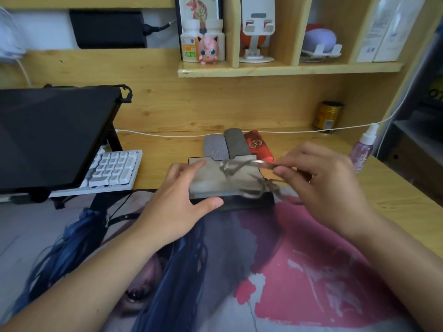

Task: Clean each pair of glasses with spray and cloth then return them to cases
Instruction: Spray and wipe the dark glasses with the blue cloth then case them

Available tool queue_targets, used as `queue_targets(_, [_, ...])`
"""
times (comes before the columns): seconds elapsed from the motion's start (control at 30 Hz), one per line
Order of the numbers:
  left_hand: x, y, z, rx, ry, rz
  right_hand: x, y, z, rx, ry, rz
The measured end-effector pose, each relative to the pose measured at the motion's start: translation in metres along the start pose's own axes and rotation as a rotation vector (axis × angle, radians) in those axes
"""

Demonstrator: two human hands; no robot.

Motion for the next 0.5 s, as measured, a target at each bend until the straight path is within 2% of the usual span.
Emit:
queue_targets(0.03, [0.001, 0.0, 0.002, -0.028, -0.004, 0.019, 0.001, -0.006, 0.002, -0.027, 0.008, 0.052])
queue_targets(0.1, [0.004, 0.009, 0.0, -0.084, -0.044, -0.046, 0.005, -0.016, 0.007, -0.053, 0.038, 0.155])
queue_targets(0.2, [0.012, 0.038, -0.014, 0.093, -0.141, -0.188, 0.011, -0.025, 0.011, -0.05, 0.07, 0.258])
queue_targets(0.27, [0.016, 0.047, -0.023, 0.167, -0.199, -0.152, 0.013, -0.027, 0.013, -0.064, 0.083, 0.286])
queue_targets(0.4, [0.022, 0.039, -0.035, 0.014, -0.334, -0.047, 0.011, -0.021, 0.014, -0.058, 0.081, 0.239])
queue_targets(0.5, [0.024, 0.034, -0.036, 0.021, -0.352, 0.012, 0.009, -0.018, 0.014, -0.088, 0.081, 0.226])
Point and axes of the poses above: each hand's wrist, its own x-axis away from the middle knuckle, its own y-axis out of the back of the hand, z = x × y, the point moved 6 cm from there along -x, towards the middle knuckle, and after that the axes turned 13 degrees about -x, right-handed, at the moved point
